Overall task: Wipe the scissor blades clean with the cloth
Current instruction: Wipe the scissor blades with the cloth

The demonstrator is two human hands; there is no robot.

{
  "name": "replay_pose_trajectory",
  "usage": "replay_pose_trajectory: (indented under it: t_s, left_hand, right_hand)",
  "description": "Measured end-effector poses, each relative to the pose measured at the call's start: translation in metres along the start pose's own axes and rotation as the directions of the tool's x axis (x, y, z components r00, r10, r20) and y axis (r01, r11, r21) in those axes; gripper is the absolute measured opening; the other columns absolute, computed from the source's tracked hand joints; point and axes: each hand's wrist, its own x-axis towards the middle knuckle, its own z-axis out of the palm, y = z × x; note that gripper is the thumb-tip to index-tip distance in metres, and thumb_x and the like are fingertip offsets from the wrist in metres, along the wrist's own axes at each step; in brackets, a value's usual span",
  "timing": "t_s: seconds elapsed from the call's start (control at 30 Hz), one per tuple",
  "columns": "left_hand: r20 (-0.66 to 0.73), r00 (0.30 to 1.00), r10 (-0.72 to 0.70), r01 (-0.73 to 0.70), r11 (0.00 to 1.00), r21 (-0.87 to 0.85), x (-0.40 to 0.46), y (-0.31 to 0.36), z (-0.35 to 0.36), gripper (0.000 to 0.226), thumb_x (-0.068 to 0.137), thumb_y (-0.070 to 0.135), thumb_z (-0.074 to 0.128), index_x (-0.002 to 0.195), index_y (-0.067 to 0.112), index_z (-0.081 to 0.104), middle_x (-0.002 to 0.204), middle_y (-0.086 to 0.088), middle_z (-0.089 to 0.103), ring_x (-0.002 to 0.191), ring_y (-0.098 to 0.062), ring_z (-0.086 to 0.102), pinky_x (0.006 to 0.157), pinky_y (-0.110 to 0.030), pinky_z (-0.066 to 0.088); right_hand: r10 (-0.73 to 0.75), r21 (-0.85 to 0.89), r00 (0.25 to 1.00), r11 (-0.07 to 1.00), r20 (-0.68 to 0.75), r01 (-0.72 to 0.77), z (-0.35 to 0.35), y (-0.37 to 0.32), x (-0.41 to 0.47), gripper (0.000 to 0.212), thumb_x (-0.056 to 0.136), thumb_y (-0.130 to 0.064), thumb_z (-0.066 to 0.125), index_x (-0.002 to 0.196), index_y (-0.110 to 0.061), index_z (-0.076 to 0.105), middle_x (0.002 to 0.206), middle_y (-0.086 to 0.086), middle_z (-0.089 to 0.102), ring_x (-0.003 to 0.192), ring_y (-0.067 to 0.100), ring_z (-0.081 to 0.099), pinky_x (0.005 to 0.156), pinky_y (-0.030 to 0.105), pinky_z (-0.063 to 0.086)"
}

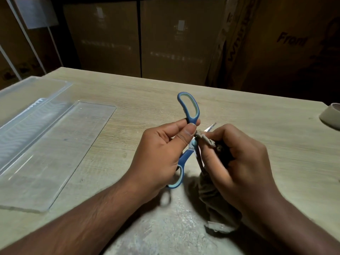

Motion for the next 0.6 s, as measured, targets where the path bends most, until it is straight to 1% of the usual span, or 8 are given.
replay_pose_trajectory:
  t_s: [0.17, 0.27, 0.33, 0.4, 0.47, 0.53, 0.57, 0.6]
  left_hand:
    - [0.041, 0.999, -0.004, 0.0, 0.994, 0.107, -0.003, -0.003, -0.003, 0.022, 0.099, 0.022, 0.068, 0.117, 0.026, 0.08, 0.108, 0.016, 0.083, 0.107, 0.002, 0.076, 0.093, -0.014, 0.055]
    - [-0.002, 1.0, 0.022, -0.022, 0.995, 0.093, -0.002, 0.001, -0.003, 0.02, 0.099, 0.022, 0.068, 0.114, 0.025, 0.081, 0.102, 0.013, 0.084, 0.098, 0.0, 0.078, 0.084, -0.013, 0.056]
    - [-0.046, 0.998, 0.04, -0.037, 0.997, 0.06, 0.002, 0.003, -0.004, 0.018, 0.1, 0.022, 0.067, 0.112, 0.024, 0.081, 0.102, 0.009, 0.085, 0.098, -0.004, 0.079, 0.084, -0.015, 0.058]
    - [-0.084, 0.995, 0.06, -0.054, 0.996, 0.067, 0.005, 0.003, -0.005, 0.019, 0.101, 0.022, 0.066, 0.114, 0.024, 0.08, 0.103, 0.008, 0.085, 0.098, -0.006, 0.079, 0.085, -0.017, 0.059]
    - [-0.105, 0.992, 0.069, -0.06, 0.994, 0.086, 0.006, 0.004, -0.004, 0.02, 0.102, 0.024, 0.065, 0.116, 0.022, 0.08, 0.102, 0.007, 0.085, 0.094, -0.006, 0.079, 0.083, -0.018, 0.059]
    - [-0.118, 0.99, 0.081, -0.07, 0.993, 0.099, 0.007, 0.004, -0.003, 0.021, 0.102, 0.026, 0.065, 0.116, 0.021, 0.08, 0.101, 0.006, 0.084, 0.087, -0.006, 0.078, 0.079, -0.018, 0.058]
    - [-0.123, 0.989, 0.085, -0.073, 0.992, 0.102, 0.007, 0.004, -0.003, 0.02, 0.103, 0.028, 0.065, 0.115, 0.022, 0.08, 0.098, 0.002, 0.084, 0.081, -0.014, 0.078, 0.077, -0.021, 0.057]
    - [-0.124, 0.988, 0.089, -0.075, 0.991, 0.107, 0.007, 0.003, -0.002, 0.019, 0.103, 0.031, 0.065, 0.112, 0.025, 0.081, 0.094, -0.005, 0.083, 0.076, -0.032, 0.076, 0.076, -0.029, 0.056]
  right_hand:
    - [0.169, 0.026, 0.985, 0.985, -0.035, -0.168, -0.009, 0.012, 0.004, 0.012, 0.099, -0.022, 0.071, 0.091, -0.028, 0.064, 0.066, -0.003, 0.064, 0.054, 0.02, 0.059, 0.051, 0.043, 0.048]
    - [0.229, 0.23, 0.973, 0.948, -0.012, -0.22, -0.012, 0.003, 0.005, 0.013, 0.101, -0.025, 0.072, 0.091, -0.028, 0.065, 0.066, 0.004, 0.063, 0.052, 0.022, 0.055, 0.047, 0.041, 0.047]
    - [0.307, 0.406, 0.952, 0.871, -0.012, -0.275, -0.014, -0.007, 0.009, 0.012, 0.096, -0.026, 0.074, 0.09, -0.021, 0.065, 0.072, 0.013, 0.066, 0.054, 0.021, 0.056, 0.049, 0.032, 0.047]
    - [0.4, 0.561, 0.916, 0.75, 0.036, -0.35, -0.016, -0.015, 0.014, 0.011, 0.085, -0.026, 0.072, 0.084, -0.016, 0.065, 0.071, 0.009, 0.068, 0.058, 0.013, 0.058, 0.051, 0.021, 0.048]
    - [0.472, 0.686, 0.871, 0.589, 0.135, -0.426, -0.02, -0.017, 0.019, 0.012, 0.08, -0.029, 0.072, 0.08, -0.019, 0.067, 0.071, 0.005, 0.068, 0.062, 0.014, 0.064, 0.056, 0.023, 0.055]
    - [0.52, 0.766, 0.831, 0.448, 0.197, -0.462, -0.024, -0.01, 0.022, 0.01, 0.083, -0.028, 0.07, 0.084, -0.019, 0.065, 0.074, 0.005, 0.067, 0.063, 0.021, 0.07, 0.056, 0.033, 0.061]
    - [0.543, 0.783, 0.82, 0.424, 0.182, -0.454, -0.026, -0.006, 0.024, 0.009, 0.085, -0.027, 0.069, 0.086, -0.02, 0.065, 0.075, 0.004, 0.067, 0.06, 0.021, 0.071, 0.054, 0.034, 0.06]
    - [0.559, 0.764, 0.822, 0.481, 0.111, -0.43, -0.027, -0.001, 0.024, 0.007, 0.086, -0.028, 0.071, 0.087, -0.023, 0.066, 0.076, 0.002, 0.068, 0.059, 0.017, 0.069, 0.053, 0.031, 0.058]
